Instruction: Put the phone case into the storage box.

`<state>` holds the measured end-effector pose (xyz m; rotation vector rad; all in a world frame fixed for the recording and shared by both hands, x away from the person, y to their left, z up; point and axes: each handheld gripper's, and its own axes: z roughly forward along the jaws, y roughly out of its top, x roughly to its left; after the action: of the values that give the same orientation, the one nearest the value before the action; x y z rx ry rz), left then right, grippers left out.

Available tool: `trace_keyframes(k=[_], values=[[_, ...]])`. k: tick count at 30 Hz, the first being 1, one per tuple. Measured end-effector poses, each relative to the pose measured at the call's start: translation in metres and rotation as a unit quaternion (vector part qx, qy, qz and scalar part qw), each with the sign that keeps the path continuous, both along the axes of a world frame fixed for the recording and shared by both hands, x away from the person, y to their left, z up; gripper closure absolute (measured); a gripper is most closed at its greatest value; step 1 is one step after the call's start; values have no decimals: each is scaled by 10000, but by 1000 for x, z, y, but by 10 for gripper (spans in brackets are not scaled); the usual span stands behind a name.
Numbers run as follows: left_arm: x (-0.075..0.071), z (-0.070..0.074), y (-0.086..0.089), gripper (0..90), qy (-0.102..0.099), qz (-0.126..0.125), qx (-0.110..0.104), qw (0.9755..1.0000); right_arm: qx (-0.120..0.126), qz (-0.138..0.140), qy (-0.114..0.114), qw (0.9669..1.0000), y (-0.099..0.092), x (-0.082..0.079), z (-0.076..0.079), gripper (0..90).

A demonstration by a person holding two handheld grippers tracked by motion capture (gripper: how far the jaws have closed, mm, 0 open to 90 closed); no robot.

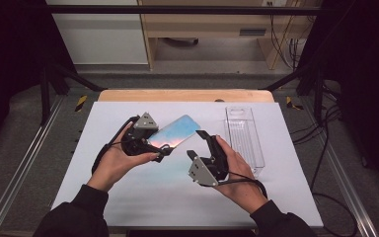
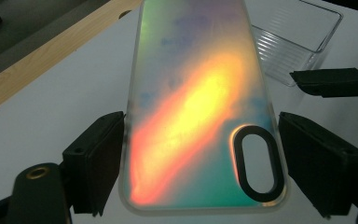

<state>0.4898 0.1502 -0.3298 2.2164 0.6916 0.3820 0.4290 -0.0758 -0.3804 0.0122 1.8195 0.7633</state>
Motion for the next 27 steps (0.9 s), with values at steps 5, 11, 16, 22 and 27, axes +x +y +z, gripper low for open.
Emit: trace_keyframes(k=[5,11,16,22,27], values=[[1,5,-2,166,-16,-33,37,10000,-78,23,-71,9999,2,0,1,258],[1,7,-3,165,-14,-46,51,10000,-137,58,-136,9998,5,-1,0,267],[0,8,-4,166,-7,-67,63,10000,-177,131,-173,9996,12,1,-1,294],[-1,9,-5,166,6,-92,72,9999,-362,197,-326,9986,24,4,-2,345],[-1,9,-3,165,13,-70,90,9999,-530,228,-402,9975,29,5,-5,383]])
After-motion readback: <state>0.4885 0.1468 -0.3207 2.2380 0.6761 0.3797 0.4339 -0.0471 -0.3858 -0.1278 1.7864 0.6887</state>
